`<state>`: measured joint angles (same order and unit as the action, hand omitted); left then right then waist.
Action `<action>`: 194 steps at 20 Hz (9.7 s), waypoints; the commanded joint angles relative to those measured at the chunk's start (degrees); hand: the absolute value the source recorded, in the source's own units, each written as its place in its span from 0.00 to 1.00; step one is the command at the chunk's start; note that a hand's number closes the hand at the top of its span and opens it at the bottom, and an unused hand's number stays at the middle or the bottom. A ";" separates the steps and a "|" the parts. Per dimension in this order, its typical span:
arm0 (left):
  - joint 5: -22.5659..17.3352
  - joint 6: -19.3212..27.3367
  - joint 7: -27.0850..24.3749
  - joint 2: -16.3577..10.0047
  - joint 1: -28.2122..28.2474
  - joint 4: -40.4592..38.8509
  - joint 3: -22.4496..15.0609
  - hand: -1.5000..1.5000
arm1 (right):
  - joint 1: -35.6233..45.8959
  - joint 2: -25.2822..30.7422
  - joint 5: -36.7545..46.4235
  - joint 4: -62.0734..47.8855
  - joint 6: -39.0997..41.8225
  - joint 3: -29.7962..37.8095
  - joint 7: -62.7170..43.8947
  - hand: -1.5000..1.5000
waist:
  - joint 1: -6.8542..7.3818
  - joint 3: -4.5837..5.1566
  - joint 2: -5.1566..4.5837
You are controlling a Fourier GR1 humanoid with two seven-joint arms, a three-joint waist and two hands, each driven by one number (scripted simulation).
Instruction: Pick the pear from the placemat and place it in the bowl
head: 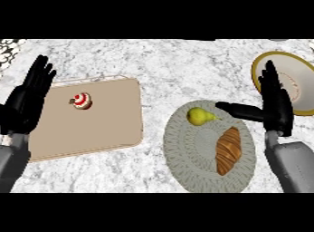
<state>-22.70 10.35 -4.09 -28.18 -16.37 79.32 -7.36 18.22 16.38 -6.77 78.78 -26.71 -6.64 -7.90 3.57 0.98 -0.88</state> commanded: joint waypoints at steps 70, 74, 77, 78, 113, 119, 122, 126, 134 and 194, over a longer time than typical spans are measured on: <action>3.91 1.15 1.92 0.41 1.60 4.77 8.34 0.50 | 36.51 -15.49 25.19 -43.79 15.98 -6.78 -71.98 0.00 | -4.15 -0.97 1.19; 2.84 -1.40 0.28 -0.72 3.75 4.89 10.93 0.50 | 34.09 -15.42 26.84 -44.26 14.64 -6.92 -70.02 0.00 | -3.72 -0.95 1.07; 3.97 0.04 1.20 0.79 4.26 5.59 10.13 0.50 | 30.71 -15.62 26.72 -42.28 14.68 -7.00 -69.19 0.00 | -3.95 -0.96 1.16; 4.59 -0.41 -1.21 1.38 4.56 5.30 9.96 0.50 | 31.93 -15.75 26.85 -44.10 13.76 -6.13 -69.21 0.00 | -3.65 -0.95 1.02; 5.80 -0.01 -0.39 2.45 5.47 5.38 13.89 0.50 | 18.10 26.91 37.84 -37.66 31.30 -13.97 -3.02 1.00 | -8.44 -1.89 0.43; 5.29 -0.30 -0.48 2.34 5.78 5.83 14.40 0.50 | 17.74 41.49 35.43 -39.40 29.31 -8.66 18.14 1.00 | -7.79 -2.01 0.10; 4.81 -0.96 -0.53 2.22 5.69 5.69 14.57 0.50 | 16.91 44.63 31.75 -40.88 29.44 -5.21 29.81 1.00 | -7.26 -2.11 -0.16; 4.77 -1.17 -0.12 2.57 6.21 6.75 13.90 0.50 | 17.52 49.35 26.66 -43.63 31.20 0.28 43.25 1.00 | -6.02 -2.12 0.10; 4.55 -2.78 0.72 2.68 4.13 6.78 12.44 0.50 | 20.31 55.10 16.90 -53.25 47.92 8.52 63.10 1.00 | -2.66 -1.65 -0.43; 7.75 -3.66 2.19 5.60 -1.15 5.57 11.55 0.50 | 36.54 36.00 8.89 -78.74 46.87 18.11 46.94 0.00 | 0.55 -1.56 -1.61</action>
<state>-14.66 6.71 -2.84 -22.37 -16.51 85.05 3.90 55.46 49.48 5.06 0.60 18.43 8.55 41.45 4.19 -0.51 -2.30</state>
